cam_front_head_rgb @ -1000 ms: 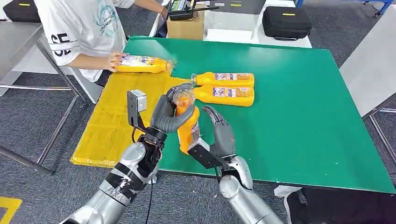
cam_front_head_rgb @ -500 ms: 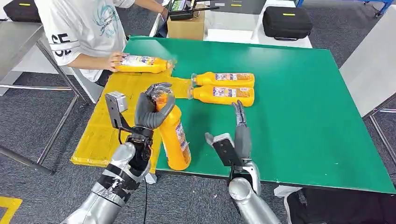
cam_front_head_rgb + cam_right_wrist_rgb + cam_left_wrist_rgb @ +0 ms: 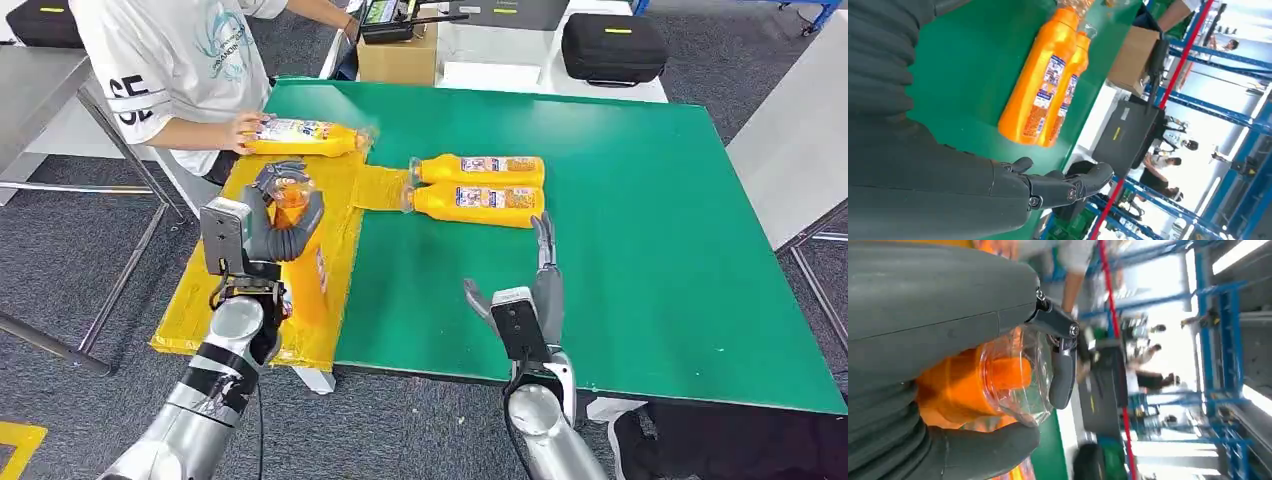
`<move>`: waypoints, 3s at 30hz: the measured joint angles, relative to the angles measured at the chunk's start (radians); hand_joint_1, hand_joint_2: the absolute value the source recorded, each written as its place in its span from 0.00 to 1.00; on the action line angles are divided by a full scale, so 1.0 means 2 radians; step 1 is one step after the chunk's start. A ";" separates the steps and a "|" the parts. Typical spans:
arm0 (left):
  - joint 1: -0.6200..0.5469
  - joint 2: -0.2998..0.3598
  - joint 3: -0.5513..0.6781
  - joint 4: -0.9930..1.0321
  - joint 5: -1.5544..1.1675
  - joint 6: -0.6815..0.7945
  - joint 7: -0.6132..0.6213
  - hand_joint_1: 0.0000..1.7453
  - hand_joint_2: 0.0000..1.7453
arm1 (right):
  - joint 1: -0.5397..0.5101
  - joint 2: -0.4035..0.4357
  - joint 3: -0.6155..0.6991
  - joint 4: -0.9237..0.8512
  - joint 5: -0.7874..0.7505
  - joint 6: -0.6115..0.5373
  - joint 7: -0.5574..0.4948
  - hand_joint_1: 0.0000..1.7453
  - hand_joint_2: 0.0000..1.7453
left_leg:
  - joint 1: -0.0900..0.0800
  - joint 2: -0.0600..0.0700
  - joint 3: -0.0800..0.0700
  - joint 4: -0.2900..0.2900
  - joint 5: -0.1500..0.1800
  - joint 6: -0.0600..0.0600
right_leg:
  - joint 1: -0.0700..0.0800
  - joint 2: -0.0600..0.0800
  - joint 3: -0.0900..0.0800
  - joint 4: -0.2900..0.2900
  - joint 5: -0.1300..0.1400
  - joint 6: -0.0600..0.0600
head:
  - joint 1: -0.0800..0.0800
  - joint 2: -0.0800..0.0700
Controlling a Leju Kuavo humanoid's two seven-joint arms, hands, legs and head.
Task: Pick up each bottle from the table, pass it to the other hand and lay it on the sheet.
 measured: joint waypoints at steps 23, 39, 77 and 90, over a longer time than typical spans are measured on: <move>-0.031 0.051 0.013 0.086 -0.365 0.104 0.028 1.00 1.00 | 0.024 -0.002 -0.015 -0.067 0.018 0.034 0.010 0.00 1.00 | 0.000 0.000 0.000 0.000 0.000 0.000 | 0.000 0.000 0.000 0.000 0.000 0.000 | 0.000 0.000; -0.033 0.052 0.012 0.102 -0.396 0.111 0.032 1.00 1.00 | 0.026 -0.002 -0.015 -0.071 0.018 0.037 0.010 0.00 1.00 | 0.000 0.000 0.000 0.000 0.000 0.000 | 0.000 0.000 0.000 0.000 0.000 0.000 | 0.000 0.000; 0.008 0.017 -0.035 0.266 -0.361 0.046 -0.024 0.00 1.00 | 0.043 -0.016 -0.008 -0.101 0.042 0.080 0.033 0.00 1.00 | 0.000 0.000 0.001 0.000 0.000 0.000 | 0.000 0.000 0.001 0.000 0.000 0.000 | 0.000 0.000; 0.043 0.015 -0.001 0.168 -0.179 -0.064 -0.092 0.00 0.00 | 0.033 -0.020 -0.008 -0.099 0.012 0.086 0.029 0.00 1.00 | 0.000 0.000 0.001 0.000 0.000 0.000 | 0.000 0.000 0.001 0.000 0.000 0.000 | 0.000 0.000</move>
